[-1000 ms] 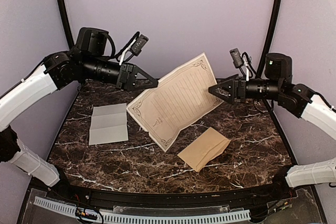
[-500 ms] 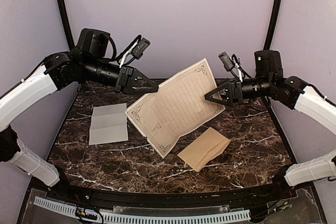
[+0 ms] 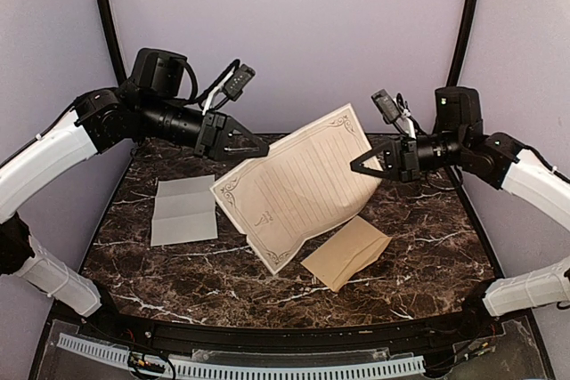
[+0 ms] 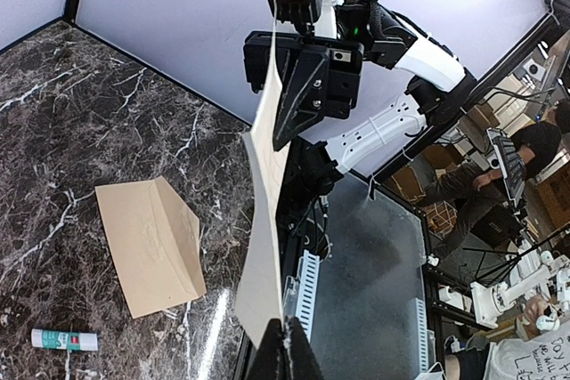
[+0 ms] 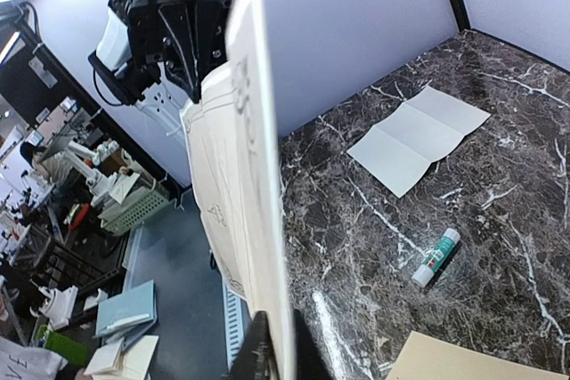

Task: Place the letter into the envelope and seal it
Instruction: Fold the letter.

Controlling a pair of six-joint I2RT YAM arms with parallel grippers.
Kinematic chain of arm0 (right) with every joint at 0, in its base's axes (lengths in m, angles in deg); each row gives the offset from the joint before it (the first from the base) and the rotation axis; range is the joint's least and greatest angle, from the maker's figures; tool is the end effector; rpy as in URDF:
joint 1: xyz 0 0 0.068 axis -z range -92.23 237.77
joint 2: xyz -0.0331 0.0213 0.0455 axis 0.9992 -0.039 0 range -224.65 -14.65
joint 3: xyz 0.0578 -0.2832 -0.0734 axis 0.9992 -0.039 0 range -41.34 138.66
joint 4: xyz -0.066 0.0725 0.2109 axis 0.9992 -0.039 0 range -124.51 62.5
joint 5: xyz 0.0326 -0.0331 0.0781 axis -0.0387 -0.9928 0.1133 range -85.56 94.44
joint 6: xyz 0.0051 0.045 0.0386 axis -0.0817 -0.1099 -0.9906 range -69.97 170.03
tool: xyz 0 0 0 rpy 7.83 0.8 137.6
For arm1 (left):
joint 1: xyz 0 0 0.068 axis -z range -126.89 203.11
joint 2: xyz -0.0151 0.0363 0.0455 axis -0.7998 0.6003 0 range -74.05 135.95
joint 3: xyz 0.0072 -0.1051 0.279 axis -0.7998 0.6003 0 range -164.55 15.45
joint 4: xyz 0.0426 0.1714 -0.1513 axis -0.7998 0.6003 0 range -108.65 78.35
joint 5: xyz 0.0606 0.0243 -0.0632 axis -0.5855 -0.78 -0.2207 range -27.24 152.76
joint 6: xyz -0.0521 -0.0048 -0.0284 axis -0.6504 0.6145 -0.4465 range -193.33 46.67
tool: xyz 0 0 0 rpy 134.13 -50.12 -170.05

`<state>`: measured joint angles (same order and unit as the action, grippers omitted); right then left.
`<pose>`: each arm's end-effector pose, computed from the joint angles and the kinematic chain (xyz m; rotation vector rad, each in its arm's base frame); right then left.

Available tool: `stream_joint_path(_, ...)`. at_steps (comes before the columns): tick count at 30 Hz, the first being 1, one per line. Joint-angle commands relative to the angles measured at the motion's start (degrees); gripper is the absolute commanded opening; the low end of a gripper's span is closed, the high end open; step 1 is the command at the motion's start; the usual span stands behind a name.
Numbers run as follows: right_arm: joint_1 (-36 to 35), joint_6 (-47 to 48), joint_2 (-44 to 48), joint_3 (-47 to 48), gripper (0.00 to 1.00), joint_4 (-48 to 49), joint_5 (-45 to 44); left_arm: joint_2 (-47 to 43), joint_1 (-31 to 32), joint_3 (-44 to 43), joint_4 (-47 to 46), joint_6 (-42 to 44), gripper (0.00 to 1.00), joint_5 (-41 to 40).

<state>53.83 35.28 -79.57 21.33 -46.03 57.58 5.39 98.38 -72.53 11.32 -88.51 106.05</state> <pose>0.1520 0.1443 0.3923 -0.9852 1.8043 1.4383 0.1672 -0.2113 0.4512 1.0624 1.8265 -1.3992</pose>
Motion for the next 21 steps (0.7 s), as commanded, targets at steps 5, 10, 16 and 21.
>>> stream_joint_path(5, -0.6, -4.5, 4.7, -3.5, 0.00, 8.3, -6.0, -3.2, 0.3, 3.0, -8.3, -2.7, 0.46, -1.3)
stream_joint_path(10, -0.6, -6.7, 6.7, -4.3, 0.00, 11.2, -6.1, -6.8, 0.3, 6.9, -12.3, -3.2, 0.87, -8.5)
stream_joint_path(16, -0.7, -4.0, 4.7, -1.7, 0.00, 5.5, -4.0, -6.5, 0.2, 2.2, -7.2, 2.4, 0.97, -17.5)
stream_joint_path(21, -1.7, -1.3, 3.4, 0.9, 0.00, -0.1, -3.0, -0.4, 0.3, -4.4, -1.0, 7.4, 0.97, -15.5)
